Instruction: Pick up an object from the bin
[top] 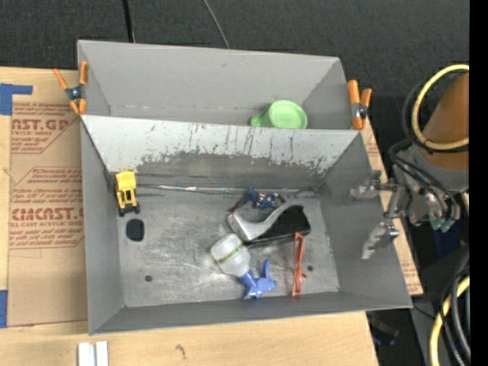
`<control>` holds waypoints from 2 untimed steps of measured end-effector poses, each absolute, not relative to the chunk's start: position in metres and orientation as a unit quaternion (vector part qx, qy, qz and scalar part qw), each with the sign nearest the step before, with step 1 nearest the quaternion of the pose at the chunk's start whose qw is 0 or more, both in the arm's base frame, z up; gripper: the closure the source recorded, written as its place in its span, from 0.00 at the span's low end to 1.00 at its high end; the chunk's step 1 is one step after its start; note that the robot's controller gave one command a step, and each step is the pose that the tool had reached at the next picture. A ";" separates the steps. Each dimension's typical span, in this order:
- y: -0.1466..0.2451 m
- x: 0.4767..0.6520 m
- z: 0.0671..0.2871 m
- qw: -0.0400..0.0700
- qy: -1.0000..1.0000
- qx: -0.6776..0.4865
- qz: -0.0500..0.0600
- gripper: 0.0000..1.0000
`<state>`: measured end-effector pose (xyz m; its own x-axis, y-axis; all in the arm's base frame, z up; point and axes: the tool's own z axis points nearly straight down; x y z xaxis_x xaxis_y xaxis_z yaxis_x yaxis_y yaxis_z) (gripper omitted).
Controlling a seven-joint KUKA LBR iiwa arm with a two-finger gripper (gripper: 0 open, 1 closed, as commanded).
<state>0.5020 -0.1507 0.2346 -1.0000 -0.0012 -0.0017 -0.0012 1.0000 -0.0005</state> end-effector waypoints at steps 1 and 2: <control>-0.151 0.502 0.235 0.001 1.000 -0.001 0.000 0.00; -0.142 0.510 0.192 0.005 1.000 -0.013 -0.002 0.00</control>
Offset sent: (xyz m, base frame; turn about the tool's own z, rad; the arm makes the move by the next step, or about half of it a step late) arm 0.0205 0.0316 -0.1414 -0.0803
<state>0.5100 -0.1419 0.1924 -0.9996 -0.0253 -0.0094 -0.0253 0.9997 -0.0034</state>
